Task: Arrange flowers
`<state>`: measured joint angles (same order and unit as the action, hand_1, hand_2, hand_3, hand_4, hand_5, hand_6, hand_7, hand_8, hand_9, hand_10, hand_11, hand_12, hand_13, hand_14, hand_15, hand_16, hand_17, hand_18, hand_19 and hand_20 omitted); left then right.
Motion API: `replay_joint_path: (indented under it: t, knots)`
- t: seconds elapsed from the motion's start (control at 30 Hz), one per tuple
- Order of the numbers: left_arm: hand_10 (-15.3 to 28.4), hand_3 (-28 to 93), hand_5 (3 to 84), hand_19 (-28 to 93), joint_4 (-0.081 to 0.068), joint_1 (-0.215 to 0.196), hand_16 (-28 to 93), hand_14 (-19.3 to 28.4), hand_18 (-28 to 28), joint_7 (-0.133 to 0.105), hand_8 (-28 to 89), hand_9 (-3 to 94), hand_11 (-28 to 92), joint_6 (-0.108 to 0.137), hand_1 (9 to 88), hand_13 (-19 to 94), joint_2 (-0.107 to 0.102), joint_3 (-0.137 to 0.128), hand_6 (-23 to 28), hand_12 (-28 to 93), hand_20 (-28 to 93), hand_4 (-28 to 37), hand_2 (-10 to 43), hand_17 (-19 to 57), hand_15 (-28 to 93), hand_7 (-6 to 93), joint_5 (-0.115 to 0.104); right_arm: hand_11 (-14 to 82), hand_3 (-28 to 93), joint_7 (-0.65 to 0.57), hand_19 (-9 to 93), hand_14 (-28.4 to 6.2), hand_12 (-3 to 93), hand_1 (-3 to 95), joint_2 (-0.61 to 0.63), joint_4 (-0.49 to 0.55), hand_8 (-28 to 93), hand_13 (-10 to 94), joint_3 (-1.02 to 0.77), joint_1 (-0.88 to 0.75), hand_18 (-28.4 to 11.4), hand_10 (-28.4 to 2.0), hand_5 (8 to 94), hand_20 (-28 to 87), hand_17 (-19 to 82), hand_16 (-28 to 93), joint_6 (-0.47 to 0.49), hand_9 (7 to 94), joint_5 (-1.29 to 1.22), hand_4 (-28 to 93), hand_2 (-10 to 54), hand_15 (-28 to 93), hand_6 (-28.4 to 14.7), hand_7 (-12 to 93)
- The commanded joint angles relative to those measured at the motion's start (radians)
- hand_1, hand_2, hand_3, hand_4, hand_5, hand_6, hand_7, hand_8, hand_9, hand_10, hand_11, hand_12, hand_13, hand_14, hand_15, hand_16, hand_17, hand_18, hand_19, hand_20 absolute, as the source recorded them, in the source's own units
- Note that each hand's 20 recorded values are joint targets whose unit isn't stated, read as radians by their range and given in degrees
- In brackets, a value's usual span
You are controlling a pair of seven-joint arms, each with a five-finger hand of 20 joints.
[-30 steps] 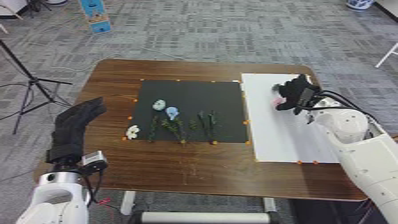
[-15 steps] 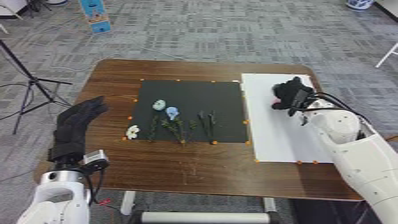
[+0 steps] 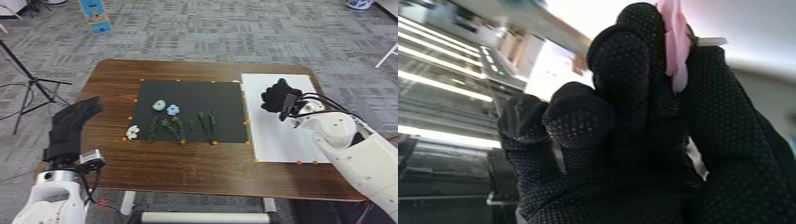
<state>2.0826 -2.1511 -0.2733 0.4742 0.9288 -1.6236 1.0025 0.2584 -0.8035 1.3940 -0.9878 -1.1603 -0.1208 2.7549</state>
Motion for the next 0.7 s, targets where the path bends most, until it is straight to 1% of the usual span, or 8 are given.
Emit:
replay_joint_path:
  t: [0.03,0.1,0.23,0.33,0.4,0.43,0.53,0.7]
  knots:
    - [13.5,70,50.6,7,-0.043,0.007,-3,12.0,7.3,-0.014,-9,52.4,20,0.051,24.9,38,-0.031,-0.023,3.3,10,17,-28.3,19.4,10.6,11,16.3,-0.033,44.2,54,-0.035,84,-10.9,35.1,49.3,0.02,0.138,5,75,0.133,0.206,-24.2,-10.5,75.1,66,36,44,-0.03,82.6,-0.119,-24,7.7,71,2.4,34]
    - [13.5,70,50.7,6,-0.044,0.011,-3,11.8,7.0,-0.017,-9,52.3,19,0.049,24.4,37,-0.036,-0.02,3.3,10,17,-28.3,20.8,10.7,11,16.1,-0.033,44.1,54,-0.054,84,-10.9,35.1,49.3,0.022,0.186,6,75,0.184,0.24,-24.1,-10.5,75.2,66,36,44,-0.019,82.6,-0.155,-24,7.7,71,2.4,34]
    - [13.5,69,50.6,6,-0.044,0.03,-3,11.3,6.4,-0.023,-9,51.8,19,0.048,24.0,37,-0.04,-0.004,3.5,9,17,-28.3,24.0,10.8,11,15.5,-0.035,44.0,54,-0.068,84,-10.8,35.0,49.5,-0.028,0.21,5,74,0.266,0.301,-24.1,-10.4,75.4,66,36,44,-0.011,82.7,-0.174,-24,7.7,71,2.4,33]
    - [13.7,69,50.7,6,-0.039,0.038,-3,11.1,6.2,-0.024,-9,51.9,18,0.043,24.2,37,-0.038,0.007,3.5,9,17,-28.3,25.6,10.9,11,15.4,-0.03,44.1,54,-0.05,85,-10.8,35.1,49.7,-0.09,0.194,5,74,0.311,0.323,-24.0,-10.3,75.4,66,36,44,0.0,82.8,-0.15,-24,7.6,71,2.3,33]
    - [13.6,69,50.7,6,-0.034,0.038,-4,11.1,6.1,-0.025,-9,51.9,18,0.04,24.4,37,-0.037,0.006,3.5,9,17,-28.3,26.0,10.9,11,15.3,-0.026,44.0,54,-0.028,85,-10.8,35.2,49.9,-0.132,0.177,5,74,0.336,0.335,-24.1,-10.3,75.5,66,36,44,0.013,82.7,-0.128,-24,7.6,71,2.3,33]
    - [13.6,69,50.6,6,-0.035,0.048,-4,11.1,6.1,-0.023,-9,51.8,18,0.037,24.3,37,-0.037,0.01,3.5,9,17,-28.3,26.0,10.9,11,15.3,-0.025,44.0,53,-0.014,85,-10.8,35.2,50.0,-0.155,0.163,5,74,0.336,0.333,-24.1,-10.3,75.4,66,36,44,0.018,82.6,-0.112,-24,7.6,71,2.2,33]
    - [13.7,69,50.6,5,-0.031,0.06,-4,11.1,6.1,-0.021,-9,51.8,18,0.033,24.4,37,-0.04,0.011,3.5,9,17,-28.3,26.1,10.9,11,15.3,-0.025,44.0,52,0.006,84,-10.8,35.4,50.6,-0.204,0.135,5,74,0.346,0.333,-23.8,-10.2,75.3,66,36,44,0.046,82.4,-0.091,-24,7.7,71,2.2,33]
    - [13.7,69,50.6,5,-0.023,0.072,-4,11.0,6.1,-0.014,-9,51.8,18,0.034,24.2,37,-0.041,0.014,3.6,9,17,-28.3,26.0,10.9,11,15.3,-0.02,44.0,51,0.066,84,-10.7,35.5,51.4,-0.28,0.081,6,74,0.292,0.294,-23.6,-10.1,74.7,66,36,45,0.085,82.2,-0.018,-24,7.7,71,2.3,33]
